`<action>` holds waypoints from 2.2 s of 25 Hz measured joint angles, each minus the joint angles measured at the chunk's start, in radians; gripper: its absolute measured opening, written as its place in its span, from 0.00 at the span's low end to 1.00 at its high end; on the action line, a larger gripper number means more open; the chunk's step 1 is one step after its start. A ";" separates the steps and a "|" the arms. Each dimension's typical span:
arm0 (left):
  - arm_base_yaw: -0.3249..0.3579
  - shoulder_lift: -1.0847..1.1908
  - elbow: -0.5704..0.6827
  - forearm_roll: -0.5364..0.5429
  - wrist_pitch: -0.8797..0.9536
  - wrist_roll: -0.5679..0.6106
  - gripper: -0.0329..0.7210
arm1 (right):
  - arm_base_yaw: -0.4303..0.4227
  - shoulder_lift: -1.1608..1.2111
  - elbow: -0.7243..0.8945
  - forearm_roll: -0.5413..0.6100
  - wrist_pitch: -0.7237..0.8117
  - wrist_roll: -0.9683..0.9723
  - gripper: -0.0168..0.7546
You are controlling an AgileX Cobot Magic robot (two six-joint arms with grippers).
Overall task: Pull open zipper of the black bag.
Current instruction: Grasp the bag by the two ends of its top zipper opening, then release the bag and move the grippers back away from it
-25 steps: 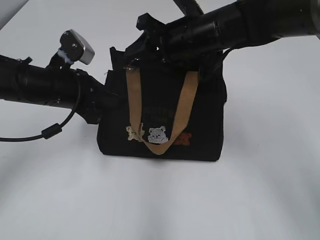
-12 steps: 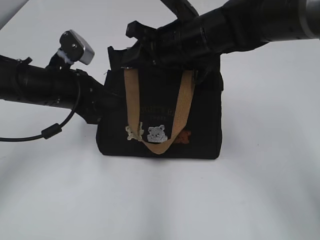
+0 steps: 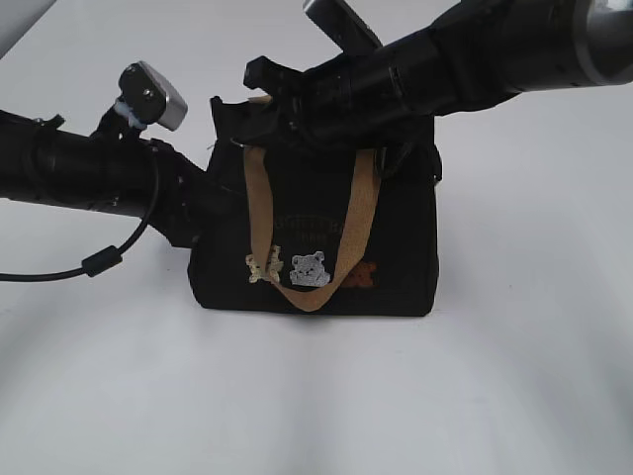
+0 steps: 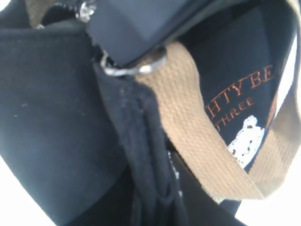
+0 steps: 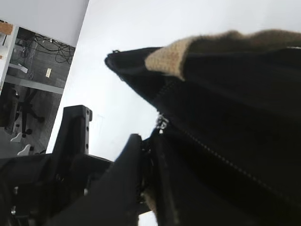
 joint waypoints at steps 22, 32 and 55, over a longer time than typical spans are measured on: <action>-0.001 0.000 0.000 -0.010 0.015 0.000 0.12 | -0.278 -0.100 0.005 -0.152 0.382 0.048 0.02; -0.003 0.000 0.000 -0.013 0.006 -0.007 0.12 | -0.385 -0.223 0.006 -0.480 0.439 0.183 0.02; 0.004 -0.483 0.169 1.414 0.046 -2.067 0.40 | -0.310 -0.772 0.240 -1.178 0.719 0.520 0.46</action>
